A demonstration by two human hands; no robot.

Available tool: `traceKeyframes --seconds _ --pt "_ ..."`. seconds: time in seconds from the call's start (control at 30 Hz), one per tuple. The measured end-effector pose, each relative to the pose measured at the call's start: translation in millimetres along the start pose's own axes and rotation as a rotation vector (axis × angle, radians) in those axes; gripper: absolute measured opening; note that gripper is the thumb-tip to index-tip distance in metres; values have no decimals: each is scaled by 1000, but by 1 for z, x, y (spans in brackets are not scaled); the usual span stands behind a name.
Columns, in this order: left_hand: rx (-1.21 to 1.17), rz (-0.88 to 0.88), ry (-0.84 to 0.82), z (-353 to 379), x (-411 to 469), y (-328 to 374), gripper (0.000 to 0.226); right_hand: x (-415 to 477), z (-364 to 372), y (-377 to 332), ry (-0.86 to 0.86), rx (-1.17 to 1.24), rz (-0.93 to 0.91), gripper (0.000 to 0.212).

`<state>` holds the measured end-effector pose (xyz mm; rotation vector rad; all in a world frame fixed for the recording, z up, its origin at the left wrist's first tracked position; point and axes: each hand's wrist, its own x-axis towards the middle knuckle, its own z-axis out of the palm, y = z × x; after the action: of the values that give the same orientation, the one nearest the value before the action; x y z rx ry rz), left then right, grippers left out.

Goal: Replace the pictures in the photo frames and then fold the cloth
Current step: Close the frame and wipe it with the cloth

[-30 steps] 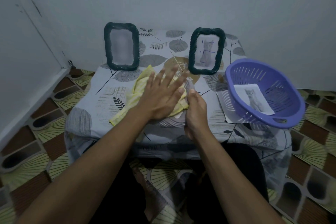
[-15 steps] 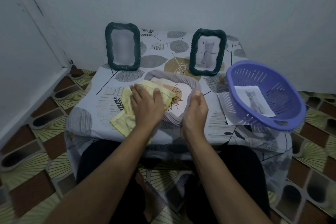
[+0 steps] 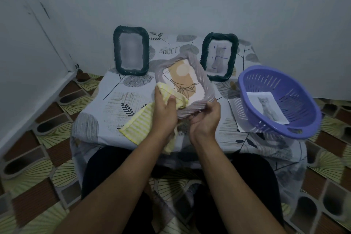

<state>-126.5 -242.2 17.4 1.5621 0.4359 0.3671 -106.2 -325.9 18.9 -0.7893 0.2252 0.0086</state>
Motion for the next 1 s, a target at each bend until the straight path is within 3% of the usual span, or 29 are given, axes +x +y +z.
traceKeyframes --seconds 0.17,0.3,0.47,0.73,0.87,1.0 --pt "-39 14 -3 -30 25 2 47 10 -18 -18 -49 4 128 34" --pt "8 66 -89 -43 30 4 31 16 -10 -26 -182 -10 229 61" --pt "305 214 -100 -44 28 -2 44 18 -1 -23 -265 59 333 73" --pt "987 468 -329 -23 -16 -32 66 26 -7 -17 -130 103 297 76" --pt "1079 619 -382 -9 -33 -32 63 16 -5 -20 -122 95 303 64" --pt "1061 564 -372 -5 -22 -20 61 3 -1 -13 -187 74 357 68"
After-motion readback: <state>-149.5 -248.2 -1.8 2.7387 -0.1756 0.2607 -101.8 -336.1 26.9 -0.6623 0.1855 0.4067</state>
